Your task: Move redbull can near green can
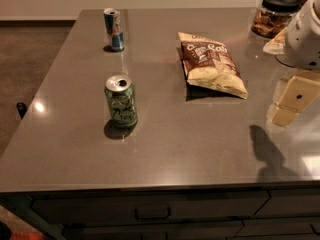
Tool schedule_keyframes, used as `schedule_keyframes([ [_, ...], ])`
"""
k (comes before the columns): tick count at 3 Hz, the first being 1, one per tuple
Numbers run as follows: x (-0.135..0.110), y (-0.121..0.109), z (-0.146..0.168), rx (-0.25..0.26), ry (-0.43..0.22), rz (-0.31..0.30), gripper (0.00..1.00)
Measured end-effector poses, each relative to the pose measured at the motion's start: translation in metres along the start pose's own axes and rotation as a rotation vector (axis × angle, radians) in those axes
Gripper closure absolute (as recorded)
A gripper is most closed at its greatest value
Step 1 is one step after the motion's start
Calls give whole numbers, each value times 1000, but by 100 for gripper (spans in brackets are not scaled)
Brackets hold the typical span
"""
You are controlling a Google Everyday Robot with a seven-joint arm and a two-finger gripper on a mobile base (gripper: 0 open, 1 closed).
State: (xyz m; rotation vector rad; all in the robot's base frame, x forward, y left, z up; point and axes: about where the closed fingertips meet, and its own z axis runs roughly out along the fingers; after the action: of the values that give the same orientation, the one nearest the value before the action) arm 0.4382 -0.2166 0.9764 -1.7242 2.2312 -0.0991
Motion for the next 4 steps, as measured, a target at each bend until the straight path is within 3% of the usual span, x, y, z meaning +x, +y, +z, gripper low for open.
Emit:
schedule_keyframes([
  [2, -12, -11, 5, 5, -38, 13, 0],
  [4, -61, -47, 39, -11, -183, 71, 0],
])
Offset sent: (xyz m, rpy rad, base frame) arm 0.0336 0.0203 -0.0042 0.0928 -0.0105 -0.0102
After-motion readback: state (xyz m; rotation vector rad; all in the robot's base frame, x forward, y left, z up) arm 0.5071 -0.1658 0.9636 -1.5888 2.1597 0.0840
